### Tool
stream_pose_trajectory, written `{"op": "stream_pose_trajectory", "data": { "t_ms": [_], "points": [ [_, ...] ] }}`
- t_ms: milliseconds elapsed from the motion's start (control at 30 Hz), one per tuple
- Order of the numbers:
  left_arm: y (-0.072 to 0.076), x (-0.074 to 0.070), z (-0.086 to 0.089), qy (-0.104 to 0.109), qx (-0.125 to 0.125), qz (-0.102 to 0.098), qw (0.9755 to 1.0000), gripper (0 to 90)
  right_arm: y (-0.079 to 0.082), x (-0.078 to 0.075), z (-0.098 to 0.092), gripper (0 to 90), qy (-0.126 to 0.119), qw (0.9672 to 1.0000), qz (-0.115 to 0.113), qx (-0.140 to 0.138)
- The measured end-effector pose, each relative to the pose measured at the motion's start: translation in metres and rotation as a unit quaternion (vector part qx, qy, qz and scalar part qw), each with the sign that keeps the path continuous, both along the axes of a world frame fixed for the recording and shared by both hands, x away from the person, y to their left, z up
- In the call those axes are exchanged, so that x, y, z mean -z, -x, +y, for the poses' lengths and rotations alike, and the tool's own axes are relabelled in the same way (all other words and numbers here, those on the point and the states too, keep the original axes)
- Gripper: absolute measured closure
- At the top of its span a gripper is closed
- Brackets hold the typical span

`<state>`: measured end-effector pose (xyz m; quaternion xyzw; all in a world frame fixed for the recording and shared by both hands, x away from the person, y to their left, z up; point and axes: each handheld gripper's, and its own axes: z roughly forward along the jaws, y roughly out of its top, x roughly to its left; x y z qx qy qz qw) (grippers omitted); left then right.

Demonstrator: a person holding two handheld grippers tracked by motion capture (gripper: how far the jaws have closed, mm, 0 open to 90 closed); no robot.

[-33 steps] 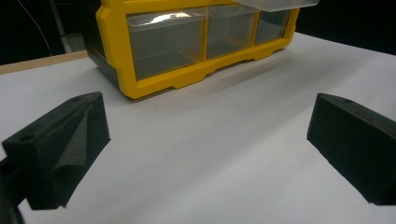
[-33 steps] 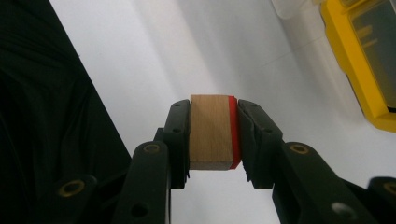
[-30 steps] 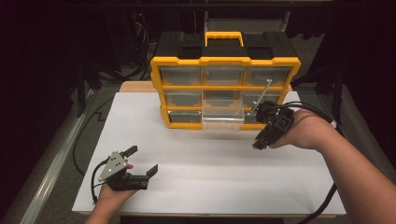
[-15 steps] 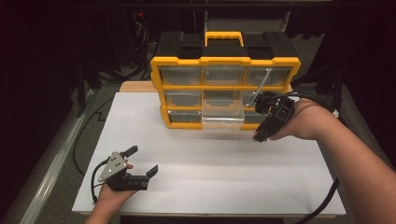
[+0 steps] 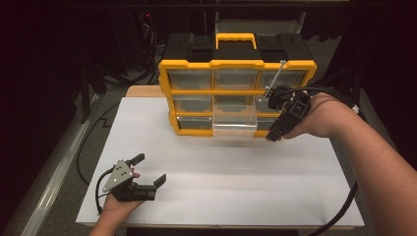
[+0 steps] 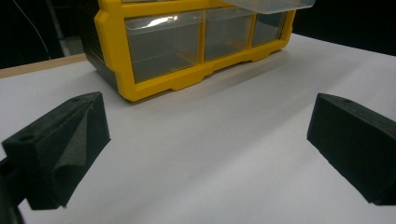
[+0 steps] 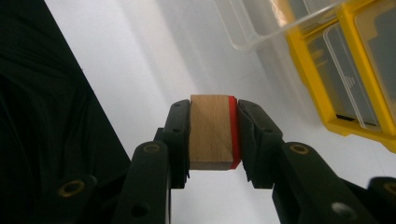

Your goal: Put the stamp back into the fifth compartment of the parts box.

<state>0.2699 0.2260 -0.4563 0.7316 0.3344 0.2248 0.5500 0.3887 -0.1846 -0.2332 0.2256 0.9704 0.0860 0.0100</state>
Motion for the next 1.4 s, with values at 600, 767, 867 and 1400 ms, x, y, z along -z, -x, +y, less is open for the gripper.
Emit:
{"op": "stream_pose_trajectory", "data": {
  "t_ms": [600, 767, 867, 1400],
  "points": [
    [0.001, 0.000, 0.000, 0.000, 0.003, -0.002, 1.0000, 0.4, -0.018, -0.012, 0.023, 67.5, -0.014, 0.9999, -0.002, -0.005],
    [0.001, 0.000, 0.001, 0.001, 0.002, -0.002, 1.0000, 0.4, -0.023, -0.013, 0.031, 67.5, -0.009, 0.9999, -0.004, -0.008],
    [0.001, 0.000, 0.001, 0.000, 0.003, -0.002, 1.0000, 0.4, -0.025, -0.014, 0.035, 67.5, -0.009, 0.9999, -0.006, -0.010],
    [0.001, -0.001, 0.001, 0.001, 0.004, -0.003, 1.0000, 0.4, -0.041, -0.009, 0.059, 67.5, -0.004, 0.9999, -0.010, -0.014]
  ]
}}
